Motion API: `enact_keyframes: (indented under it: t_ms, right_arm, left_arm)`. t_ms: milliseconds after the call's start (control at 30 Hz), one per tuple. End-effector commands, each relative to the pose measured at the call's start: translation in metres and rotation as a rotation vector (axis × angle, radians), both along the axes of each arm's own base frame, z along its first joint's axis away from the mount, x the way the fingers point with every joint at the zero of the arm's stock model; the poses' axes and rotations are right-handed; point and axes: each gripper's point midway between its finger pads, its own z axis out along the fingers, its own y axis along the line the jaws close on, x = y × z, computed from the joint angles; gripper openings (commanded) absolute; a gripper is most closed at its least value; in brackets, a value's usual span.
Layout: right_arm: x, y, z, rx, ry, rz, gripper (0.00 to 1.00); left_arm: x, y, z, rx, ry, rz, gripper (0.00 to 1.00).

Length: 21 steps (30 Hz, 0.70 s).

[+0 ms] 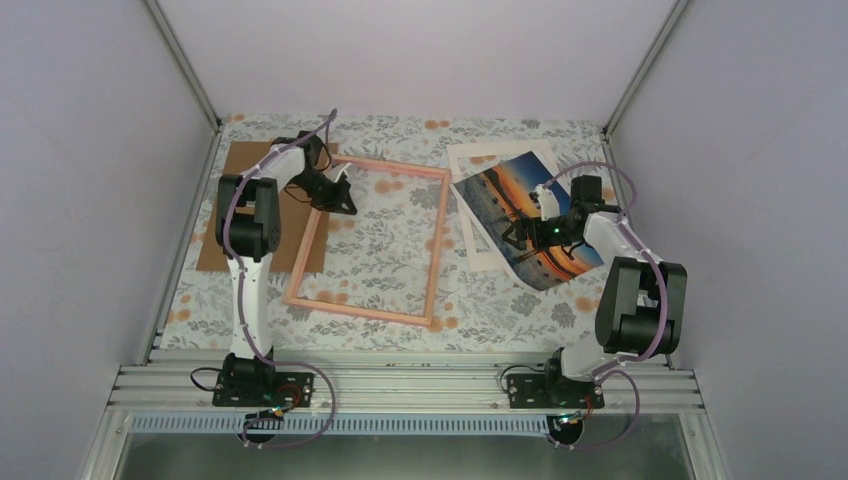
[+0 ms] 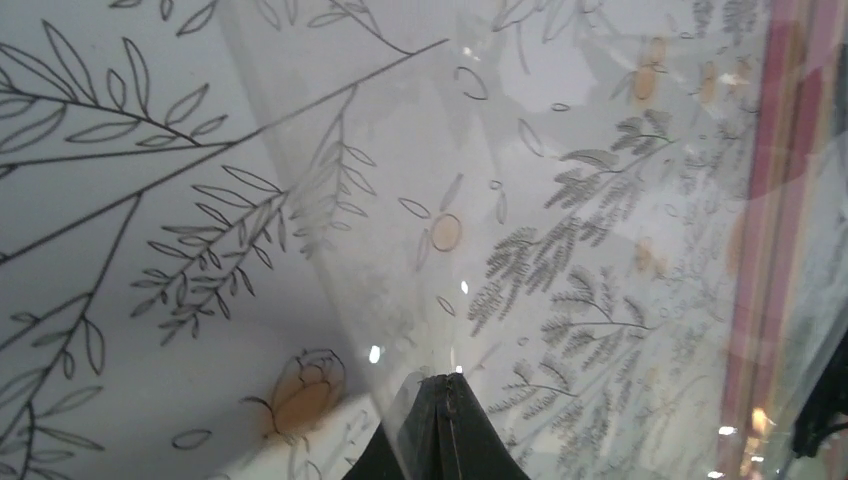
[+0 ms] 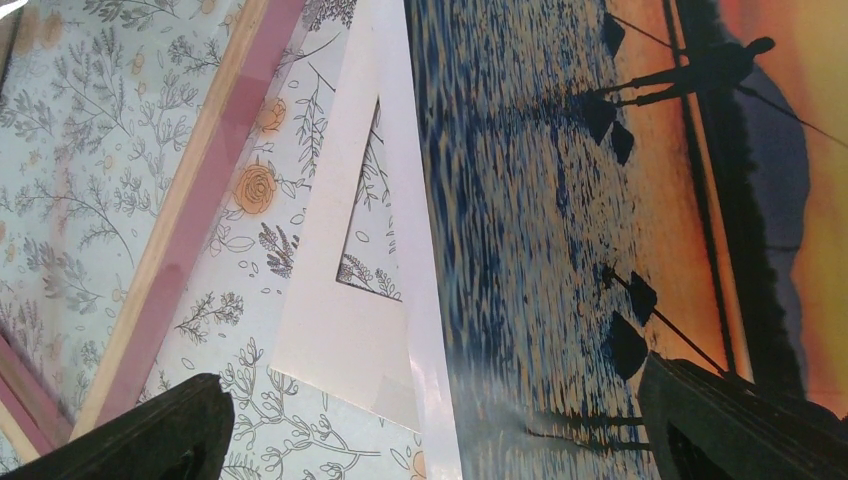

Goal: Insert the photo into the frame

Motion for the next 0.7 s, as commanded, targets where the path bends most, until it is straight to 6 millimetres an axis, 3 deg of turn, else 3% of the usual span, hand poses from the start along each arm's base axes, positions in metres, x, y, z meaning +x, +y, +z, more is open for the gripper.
enact_keyframes:
  t_ms: [0,267,667]
  right_arm:
    - [0.003,-0.003,0.005,-0.007,-0.022,0.009,1.0]
    - [-0.004,-0.005,0.001,-0.039,-0.008,0.036,1.0]
    - [-0.012,-0.016,0.004,-0.124,0.017,0.06,1.0]
  left_arm:
    - [-0.019,-0.004,0.028,-0.083,0.034,-0.009,0.02]
    - [-0.02,-0.004,0.038,-0.108,0.047,0.026,0.02]
    - [-0.019,0.007,0.031,-0.095,0.115,0.112,0.02]
